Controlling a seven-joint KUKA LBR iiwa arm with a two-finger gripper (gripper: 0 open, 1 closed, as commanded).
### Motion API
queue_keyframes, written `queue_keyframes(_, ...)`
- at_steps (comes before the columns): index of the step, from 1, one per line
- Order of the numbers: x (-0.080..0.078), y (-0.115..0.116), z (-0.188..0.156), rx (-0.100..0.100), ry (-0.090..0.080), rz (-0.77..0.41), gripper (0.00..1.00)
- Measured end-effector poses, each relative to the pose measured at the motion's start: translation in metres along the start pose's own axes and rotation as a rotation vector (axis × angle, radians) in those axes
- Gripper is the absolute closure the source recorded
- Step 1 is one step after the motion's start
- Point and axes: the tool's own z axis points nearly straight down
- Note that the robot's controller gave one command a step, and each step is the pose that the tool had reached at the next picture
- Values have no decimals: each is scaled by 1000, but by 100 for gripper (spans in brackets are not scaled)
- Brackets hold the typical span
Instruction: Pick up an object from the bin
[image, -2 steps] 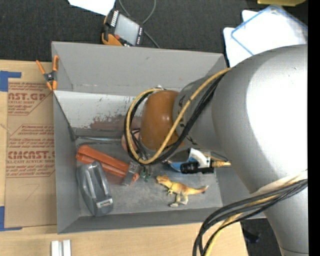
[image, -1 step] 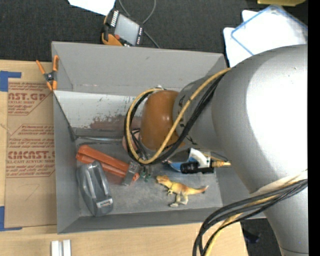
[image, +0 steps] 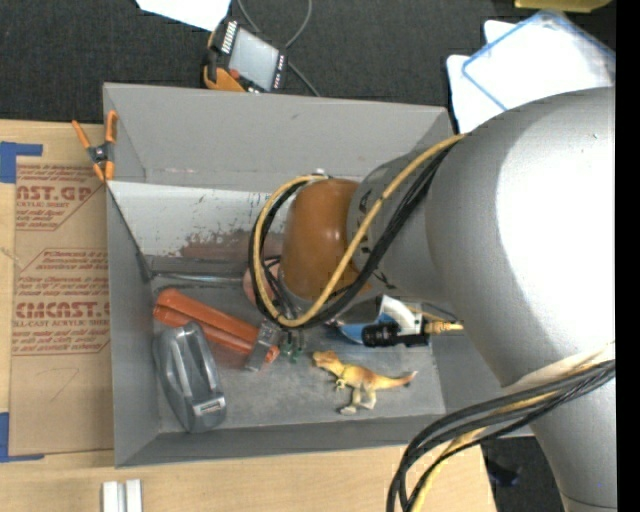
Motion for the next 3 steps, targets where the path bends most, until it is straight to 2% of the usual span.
queue_keyframes(1, 0, 0, -11, 0, 0, 1, 100)
queue_keyframes(3, 1, 0, -73, 1, 2, -1, 100)
